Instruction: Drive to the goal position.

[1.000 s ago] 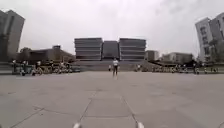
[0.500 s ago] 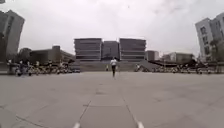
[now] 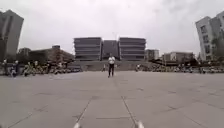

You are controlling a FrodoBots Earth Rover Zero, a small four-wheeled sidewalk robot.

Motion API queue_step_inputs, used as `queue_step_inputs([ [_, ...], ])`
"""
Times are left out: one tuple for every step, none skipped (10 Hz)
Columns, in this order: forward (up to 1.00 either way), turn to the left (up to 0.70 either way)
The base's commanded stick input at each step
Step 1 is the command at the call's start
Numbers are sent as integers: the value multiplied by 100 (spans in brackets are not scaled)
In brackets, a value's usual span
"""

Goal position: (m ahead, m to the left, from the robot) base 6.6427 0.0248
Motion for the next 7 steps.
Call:
queue_step_inputs([
  [85,13],
  [85,21],
  [85,8],
  [85,0],
  [85,0],
  [85,0],
  [85,0],
])
